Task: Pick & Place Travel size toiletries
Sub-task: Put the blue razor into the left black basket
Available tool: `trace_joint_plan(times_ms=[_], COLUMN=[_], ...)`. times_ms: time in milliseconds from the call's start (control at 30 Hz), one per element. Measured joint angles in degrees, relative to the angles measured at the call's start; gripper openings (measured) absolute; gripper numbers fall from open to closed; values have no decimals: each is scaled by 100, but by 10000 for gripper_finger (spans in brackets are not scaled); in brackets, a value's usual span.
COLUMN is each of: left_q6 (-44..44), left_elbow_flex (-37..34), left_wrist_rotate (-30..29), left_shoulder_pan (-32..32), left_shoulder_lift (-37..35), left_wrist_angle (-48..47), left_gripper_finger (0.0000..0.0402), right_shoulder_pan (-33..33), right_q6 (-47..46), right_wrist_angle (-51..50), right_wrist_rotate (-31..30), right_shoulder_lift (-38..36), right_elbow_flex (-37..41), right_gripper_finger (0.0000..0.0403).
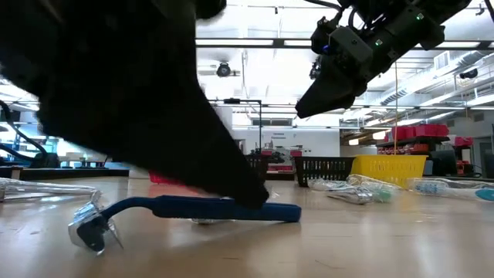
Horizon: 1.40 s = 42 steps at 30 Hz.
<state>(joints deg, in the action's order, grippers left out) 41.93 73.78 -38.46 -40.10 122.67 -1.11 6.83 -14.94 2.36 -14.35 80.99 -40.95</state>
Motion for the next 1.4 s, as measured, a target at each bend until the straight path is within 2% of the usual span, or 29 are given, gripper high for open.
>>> trace_joint_plan(times_ms=[133, 300, 467, 567, 767, 933, 1033, 1200, 1400], left_q6=[550, 578, -25, -10, 745, 1227, 1467, 1450, 1440], left_elbow_flex=[15, 15, 218, 464, 815, 820, 758, 754, 754], left_wrist_rotate=[5, -5, -107, -151, -189, 487, 686, 672, 653], left_shoulder_pan=[23, 22, -16, -23, -17, -17, -20, -30, -20], left_shoulder_lift=[-20, -22, 11, 11, 11, 31, 34, 35, 35], left_wrist_angle=[-487, -566, -514, -857, -2063, -2115, -2133, -2252, -2344], left_gripper_finger=[160, 142, 132, 141, 168, 173, 171, 147, 83], right_shoulder_pan=[-1, 0, -2, -2, 0, -2, 0, -1, 0], right_q6=[0, 57, 87, 90, 90, 90, 90, 90, 90], right_wrist_angle=[3, 3, 5, 5, 8, 8, 11, 13, 37], right_wrist_rotate=[0, 0, 0, 0, 0, 0, 0, -1, -2], right_shoulder_lift=[0, 0, 0, 0, 0, 0, 0, 0, 0], right_elbow_flex=[0, 0, 0, 0, 0, 0, 0, 0, 0], right_gripper_finger=[161, 161, 161, 161, 161, 161, 161, 161, 161])
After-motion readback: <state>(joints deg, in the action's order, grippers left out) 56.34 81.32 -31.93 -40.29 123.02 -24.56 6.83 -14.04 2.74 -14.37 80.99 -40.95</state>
